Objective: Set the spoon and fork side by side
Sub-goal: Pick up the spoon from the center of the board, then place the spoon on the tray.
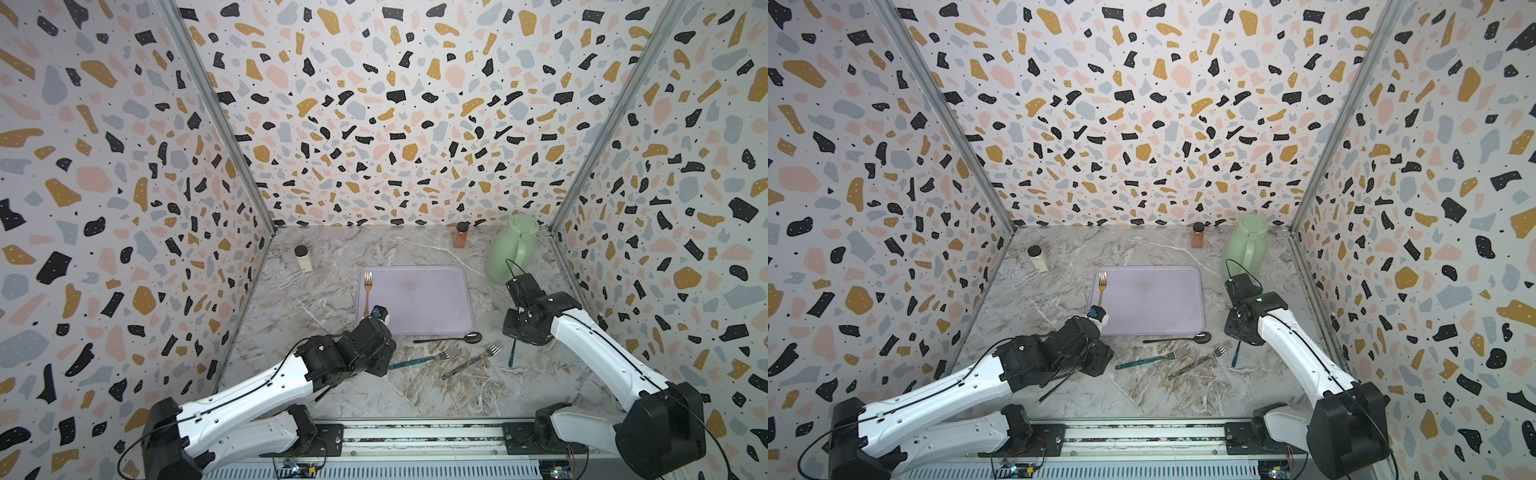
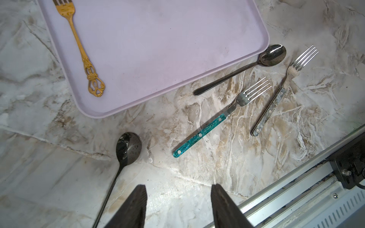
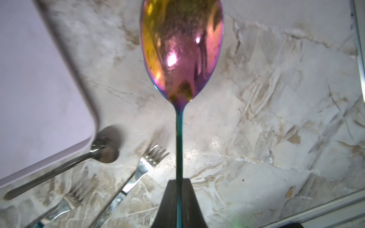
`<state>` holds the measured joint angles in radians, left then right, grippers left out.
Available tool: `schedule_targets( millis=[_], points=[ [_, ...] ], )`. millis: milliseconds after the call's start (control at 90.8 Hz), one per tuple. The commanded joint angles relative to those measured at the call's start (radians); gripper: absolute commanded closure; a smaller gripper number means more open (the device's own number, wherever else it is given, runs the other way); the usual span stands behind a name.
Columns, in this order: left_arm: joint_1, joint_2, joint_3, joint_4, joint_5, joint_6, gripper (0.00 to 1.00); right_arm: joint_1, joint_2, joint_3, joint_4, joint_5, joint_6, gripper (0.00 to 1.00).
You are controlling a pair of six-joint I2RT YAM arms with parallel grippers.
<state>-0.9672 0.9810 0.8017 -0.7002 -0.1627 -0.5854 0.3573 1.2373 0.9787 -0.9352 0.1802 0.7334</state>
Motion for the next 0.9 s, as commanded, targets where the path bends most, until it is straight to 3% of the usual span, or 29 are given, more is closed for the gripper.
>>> schedule_targets(
  millis=[0,429,892],
  points=[
    [-0.007,-0.049,0.034,-0.063,-0.04,-0.005,0.44,0.078,0.056,0.106,-0.092,0.048,0.04,0.99],
    [-0.004,-0.168,0.078,-0.25,-0.248,-0.048,0.42,0.345,0.482,0.6,-0.127,0.099,0.092,0.99],
    [0.003,-0.242,0.108,-0.325,-0.281,-0.05,0.41,0.482,0.986,1.163,-0.15,0.032,0.103,0.99]
  ],
)
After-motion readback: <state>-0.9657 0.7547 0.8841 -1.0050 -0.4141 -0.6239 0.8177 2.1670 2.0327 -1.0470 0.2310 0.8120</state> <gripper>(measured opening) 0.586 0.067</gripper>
